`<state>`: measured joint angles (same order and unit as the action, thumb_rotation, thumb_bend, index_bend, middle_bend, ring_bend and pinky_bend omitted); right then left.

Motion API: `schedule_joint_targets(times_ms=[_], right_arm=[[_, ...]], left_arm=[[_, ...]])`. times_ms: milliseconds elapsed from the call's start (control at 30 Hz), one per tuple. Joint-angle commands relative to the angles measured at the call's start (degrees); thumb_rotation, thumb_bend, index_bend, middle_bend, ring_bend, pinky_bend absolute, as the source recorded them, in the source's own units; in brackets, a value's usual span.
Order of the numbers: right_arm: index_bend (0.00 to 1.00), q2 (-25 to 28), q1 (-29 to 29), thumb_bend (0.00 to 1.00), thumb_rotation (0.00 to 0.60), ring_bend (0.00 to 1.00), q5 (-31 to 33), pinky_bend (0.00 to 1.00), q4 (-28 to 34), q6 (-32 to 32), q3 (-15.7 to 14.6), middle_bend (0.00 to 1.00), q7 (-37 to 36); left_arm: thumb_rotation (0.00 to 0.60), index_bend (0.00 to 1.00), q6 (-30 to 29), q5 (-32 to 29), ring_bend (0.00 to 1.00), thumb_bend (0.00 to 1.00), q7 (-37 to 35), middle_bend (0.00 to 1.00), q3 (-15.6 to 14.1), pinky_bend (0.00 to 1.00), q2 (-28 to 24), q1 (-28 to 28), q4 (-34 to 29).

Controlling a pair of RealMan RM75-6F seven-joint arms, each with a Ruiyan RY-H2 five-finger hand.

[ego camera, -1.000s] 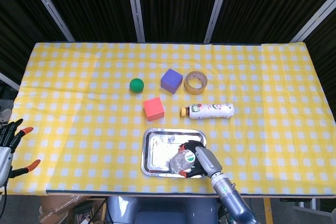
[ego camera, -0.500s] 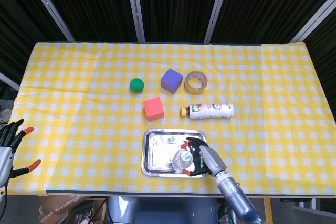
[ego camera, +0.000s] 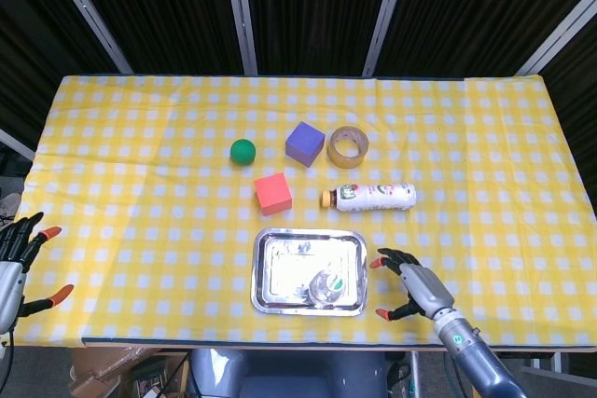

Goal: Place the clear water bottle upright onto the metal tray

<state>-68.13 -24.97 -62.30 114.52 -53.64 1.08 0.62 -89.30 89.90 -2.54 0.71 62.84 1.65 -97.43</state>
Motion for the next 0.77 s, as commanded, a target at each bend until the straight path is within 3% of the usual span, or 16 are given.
schedule_joint_targets(times_ms=[33,133,233,433,567,767], right_arm=[[0.25,5.1,2.4,0.25,0.600,0.00,-5.0,0.00,1.2,-2.4,-1.5,0.09,-1.6],[0.19,6.0,5.5,0.25,0.600,0.00,-10.5,0.00,-0.3,-9.4,-1.9,0.07,0.1],[0.10,3.0,11.3,0.26,0.600,0.00,-19.7,0.00,-6.9,-23.6,-2.3,0.04,3.9],[0.08,-1.4,18.0,0.25,0.600,0.00,-26.7,0.00,-20.7,-35.8,-3.9,0.03,7.5],[0.08,-3.5,20.8,0.25,0.600,0.00,-25.1,0.00,-29.2,-39.4,-2.7,0.03,11.2],[0.11,-5.3,22.0,0.26,0.600,0.00,-22.7,0.00,-36.6,-37.9,-1.8,0.03,5.5]], left_arm=[[0.600,0.19,0.0,-0.2,0.00,0.15,0.0,0.02,0.1,0.00,0.0,0.0,0.0],[0.600,0.19,0.0,-0.4,0.00,0.15,-0.2,0.02,0.2,0.00,0.0,0.0,0.1],[0.600,0.19,0.1,-0.7,0.00,0.15,-0.1,0.02,0.3,0.00,0.0,0.0,0.2],[0.600,0.19,0.5,-0.9,0.00,0.15,0.5,0.02,0.2,0.00,0.3,0.2,0.2],[0.600,0.19,0.7,-1.1,0.00,0.15,1.0,0.02,0.2,0.00,0.4,0.2,0.2],[0.600,0.19,0.6,-1.4,0.00,0.15,1.0,0.02,0.4,0.00,0.4,0.2,0.4]])
